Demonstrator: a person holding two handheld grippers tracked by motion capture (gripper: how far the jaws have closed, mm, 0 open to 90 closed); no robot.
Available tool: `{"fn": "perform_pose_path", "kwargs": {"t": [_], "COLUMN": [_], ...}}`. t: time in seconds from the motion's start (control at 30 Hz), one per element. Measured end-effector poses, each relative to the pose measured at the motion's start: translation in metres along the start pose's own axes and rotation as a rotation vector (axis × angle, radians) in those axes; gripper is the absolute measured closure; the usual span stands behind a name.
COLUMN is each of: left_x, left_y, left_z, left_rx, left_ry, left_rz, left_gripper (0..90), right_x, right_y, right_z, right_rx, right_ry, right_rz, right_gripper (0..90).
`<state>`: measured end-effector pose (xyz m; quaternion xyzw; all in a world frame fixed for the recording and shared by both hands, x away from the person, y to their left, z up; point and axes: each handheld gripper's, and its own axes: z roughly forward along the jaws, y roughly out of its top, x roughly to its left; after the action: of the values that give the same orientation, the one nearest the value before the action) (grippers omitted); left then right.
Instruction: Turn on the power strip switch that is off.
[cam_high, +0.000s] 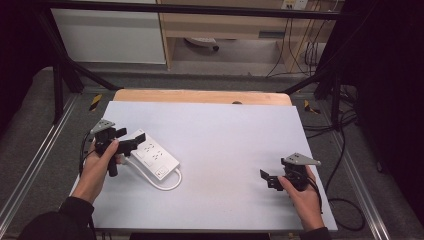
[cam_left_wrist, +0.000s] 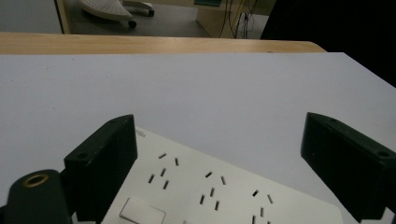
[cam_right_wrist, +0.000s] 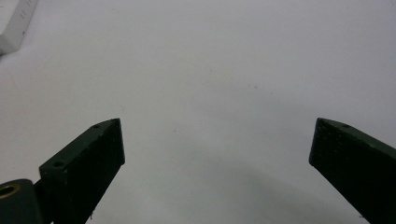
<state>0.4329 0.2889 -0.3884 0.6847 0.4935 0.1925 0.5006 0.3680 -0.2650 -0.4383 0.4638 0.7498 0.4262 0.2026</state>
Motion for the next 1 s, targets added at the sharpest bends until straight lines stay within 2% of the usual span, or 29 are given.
{"fn": "perform_pose_path", "kwargs": {"t": [0.27, 1.0], "left_x": [-0.001, -0.001], "left_y": [-0.003, -0.011], "left_z": [-0.013, -0.062], "left_rx": [0.004, -0.032], "left_ry": [0.003, -0.007], "left_rz": [0.011, 0.049], "left_gripper": [10.7, 10.3], "right_x": [0.000, 0.000], "right_y": [0.000, 0.000], "right_z": [0.000, -0.001], "right_rx": [-0.001, -0.009], "right_ry": [0.003, 0.001], "right_rz": [0.003, 0.006], "right_gripper": [3.9, 3.8]}}
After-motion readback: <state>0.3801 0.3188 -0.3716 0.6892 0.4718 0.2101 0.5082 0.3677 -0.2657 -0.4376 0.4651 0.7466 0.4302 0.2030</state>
